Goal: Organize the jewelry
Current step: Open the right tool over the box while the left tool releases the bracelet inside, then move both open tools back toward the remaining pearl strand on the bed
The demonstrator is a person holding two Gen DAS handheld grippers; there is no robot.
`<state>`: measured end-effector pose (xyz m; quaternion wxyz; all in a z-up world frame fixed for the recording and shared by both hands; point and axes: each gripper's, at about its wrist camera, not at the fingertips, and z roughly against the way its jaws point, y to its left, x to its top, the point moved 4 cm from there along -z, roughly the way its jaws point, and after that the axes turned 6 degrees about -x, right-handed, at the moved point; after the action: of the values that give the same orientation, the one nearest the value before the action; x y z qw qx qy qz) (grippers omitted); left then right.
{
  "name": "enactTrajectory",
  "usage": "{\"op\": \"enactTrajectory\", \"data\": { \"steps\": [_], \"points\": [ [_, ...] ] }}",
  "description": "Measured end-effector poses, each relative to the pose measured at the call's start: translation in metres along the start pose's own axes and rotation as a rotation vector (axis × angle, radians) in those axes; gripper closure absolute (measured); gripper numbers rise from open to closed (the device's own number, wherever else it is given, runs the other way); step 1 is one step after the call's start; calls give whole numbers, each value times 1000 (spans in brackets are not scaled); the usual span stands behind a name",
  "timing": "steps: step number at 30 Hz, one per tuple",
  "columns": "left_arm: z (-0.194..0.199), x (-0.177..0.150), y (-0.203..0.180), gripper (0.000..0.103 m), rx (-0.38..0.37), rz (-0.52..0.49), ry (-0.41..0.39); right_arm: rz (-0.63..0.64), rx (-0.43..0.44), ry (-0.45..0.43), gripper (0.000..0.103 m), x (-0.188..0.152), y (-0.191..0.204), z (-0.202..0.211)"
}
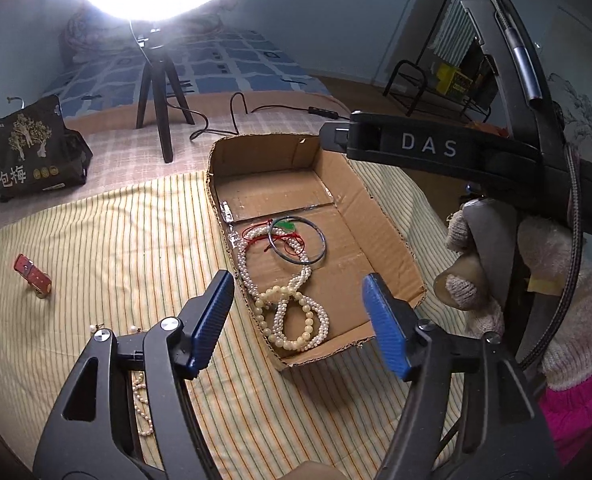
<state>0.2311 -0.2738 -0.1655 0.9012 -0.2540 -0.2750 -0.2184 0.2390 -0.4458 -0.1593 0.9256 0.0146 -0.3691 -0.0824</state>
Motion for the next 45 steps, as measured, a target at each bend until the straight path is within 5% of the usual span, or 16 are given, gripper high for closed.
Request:
{"op": "enactTrajectory", "data": {
  "steps": [18,27,37,45],
  "points": [
    [43,-8,5,34,27,-58,-38,-20,-16,-62,0,8,16,42],
    [82,-20,50,34,74,-32,-62,-70,13,-82,0,-11,18,73],
    [113,-29,116,34,130,79,-98,53,39,-113,0,-52,64,92],
    [104,-40,151,34,161,119,-62,258,160,-60,0,-106,143,76]
  ]
}}
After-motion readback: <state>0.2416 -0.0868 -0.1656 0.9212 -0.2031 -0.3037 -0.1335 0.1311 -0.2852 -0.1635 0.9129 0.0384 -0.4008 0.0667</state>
